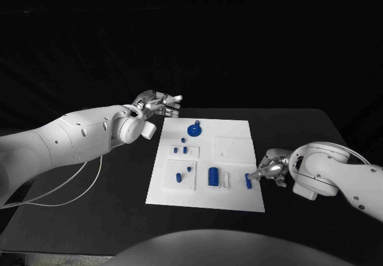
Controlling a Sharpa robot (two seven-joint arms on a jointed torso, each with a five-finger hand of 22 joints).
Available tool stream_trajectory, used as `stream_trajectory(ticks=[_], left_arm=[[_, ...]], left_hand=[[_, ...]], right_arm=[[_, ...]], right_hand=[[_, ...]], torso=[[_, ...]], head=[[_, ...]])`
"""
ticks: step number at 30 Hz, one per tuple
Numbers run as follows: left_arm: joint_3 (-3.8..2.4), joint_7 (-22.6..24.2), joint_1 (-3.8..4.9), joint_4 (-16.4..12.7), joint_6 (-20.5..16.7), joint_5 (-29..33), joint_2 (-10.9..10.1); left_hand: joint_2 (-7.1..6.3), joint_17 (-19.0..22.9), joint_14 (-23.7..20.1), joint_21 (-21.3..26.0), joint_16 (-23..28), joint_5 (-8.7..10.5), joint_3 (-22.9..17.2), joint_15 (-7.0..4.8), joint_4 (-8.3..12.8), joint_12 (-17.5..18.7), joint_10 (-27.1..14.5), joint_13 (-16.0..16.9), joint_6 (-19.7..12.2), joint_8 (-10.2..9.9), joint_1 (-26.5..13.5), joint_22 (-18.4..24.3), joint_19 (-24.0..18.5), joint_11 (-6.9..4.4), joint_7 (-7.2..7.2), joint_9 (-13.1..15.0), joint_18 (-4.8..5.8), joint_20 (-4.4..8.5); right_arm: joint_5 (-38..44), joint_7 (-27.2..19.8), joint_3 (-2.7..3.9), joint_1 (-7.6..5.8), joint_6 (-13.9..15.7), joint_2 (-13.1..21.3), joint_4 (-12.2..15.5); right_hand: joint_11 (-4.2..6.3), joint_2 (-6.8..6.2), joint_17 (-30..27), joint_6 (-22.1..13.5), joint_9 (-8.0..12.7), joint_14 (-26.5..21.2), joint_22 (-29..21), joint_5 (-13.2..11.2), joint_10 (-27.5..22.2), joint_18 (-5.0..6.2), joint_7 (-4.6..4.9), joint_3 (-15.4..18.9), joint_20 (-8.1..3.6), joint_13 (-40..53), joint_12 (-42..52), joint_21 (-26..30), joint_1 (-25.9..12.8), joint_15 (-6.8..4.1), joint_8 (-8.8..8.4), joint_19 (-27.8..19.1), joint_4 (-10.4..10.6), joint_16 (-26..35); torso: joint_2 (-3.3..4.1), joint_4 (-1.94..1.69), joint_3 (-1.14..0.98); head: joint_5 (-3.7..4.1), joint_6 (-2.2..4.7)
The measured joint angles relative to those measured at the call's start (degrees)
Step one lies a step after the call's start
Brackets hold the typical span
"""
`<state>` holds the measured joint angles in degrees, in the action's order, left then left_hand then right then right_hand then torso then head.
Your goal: Assemble the parts on the task board
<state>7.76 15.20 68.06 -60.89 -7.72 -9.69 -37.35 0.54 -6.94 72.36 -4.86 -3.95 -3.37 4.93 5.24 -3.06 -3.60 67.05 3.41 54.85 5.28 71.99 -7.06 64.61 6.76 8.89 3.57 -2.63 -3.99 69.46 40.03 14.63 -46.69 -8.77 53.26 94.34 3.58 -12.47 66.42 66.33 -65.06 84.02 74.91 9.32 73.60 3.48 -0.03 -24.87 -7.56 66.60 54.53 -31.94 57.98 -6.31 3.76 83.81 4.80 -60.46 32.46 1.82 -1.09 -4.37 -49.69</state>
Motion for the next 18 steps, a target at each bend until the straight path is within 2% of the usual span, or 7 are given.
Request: stream_trajectory(ticks=[7,11,18], left_arm=[[0.0,-0.04,0.0,-0.01,0.05,0.0,0.01],[0.0,-0.07,0.0,-0.01,0.09,-0.01,0.02],[0.0,-0.14,0.0,0.0,0.15,-0.02,0.01]], left_hand=[[0.0,0.0,0.0,0.0,0.0,0.0,0.0,0.0,0.0,0.0,0.0,0.0,0.0,0.0,0.0,0.05,-0.21,0.0,0.0,0.0,0.0,-0.21],[0.0,0.0,0.0,0.0,0.0,0.0,0.0,0.0,0.0,0.0,0.0,0.0,0.0,0.0,0.0,0.05,-0.21,0.0,0.0,0.0,0.0,-0.21],[0.0,0.0,0.0,0.0,0.0,0.0,0.0,0.0,0.0,0.0,0.0,0.0,-0.12,0.0,0.0,0.1,-0.2,0.0,0.12,0.0,0.0,-0.2]], right_arm=[[1.3,0.0,0.02,1.36,0.28,-1.04,-0.44],[1.64,0.0,0.12,2.19,0.44,-1.85,-0.73],[2.28,-0.07,0.31,2.58,1.03,-3.0,-1.17]], right_hand=[[0.0,-0.44,-0.27,0.0,-0.96,0.0,0.0,-0.71,-0.41,0.0,0.0,-0.61,0.0,-0.55,-0.46,0.67,-0.44,0.0,0.0,0.0,-0.3,0.28],[0.0,-0.19,-0.34,0.09,-1.13,0.0,0.0,-1.11,-0.41,0.0,-0.07,-0.61,0.0,-0.76,-0.89,0.67,-0.69,0.0,0.22,0.0,-0.3,0.57],[0.0,-0.19,-0.34,0.04,-1.15,-0.01,-0.05,-1.19,-0.4,0.0,0.16,-1.45,0.0,-0.84,-0.89,0.67,-0.69,0.01,0.34,0.0,-0.29,0.57]], torso=[[0.0,-0.01,0.03],[0.0,-0.03,0.03],[0.01,-0.03,0.04]], head=[[-0.07,-0.12],[-0.07,-0.24],[-0.07,-0.31]])
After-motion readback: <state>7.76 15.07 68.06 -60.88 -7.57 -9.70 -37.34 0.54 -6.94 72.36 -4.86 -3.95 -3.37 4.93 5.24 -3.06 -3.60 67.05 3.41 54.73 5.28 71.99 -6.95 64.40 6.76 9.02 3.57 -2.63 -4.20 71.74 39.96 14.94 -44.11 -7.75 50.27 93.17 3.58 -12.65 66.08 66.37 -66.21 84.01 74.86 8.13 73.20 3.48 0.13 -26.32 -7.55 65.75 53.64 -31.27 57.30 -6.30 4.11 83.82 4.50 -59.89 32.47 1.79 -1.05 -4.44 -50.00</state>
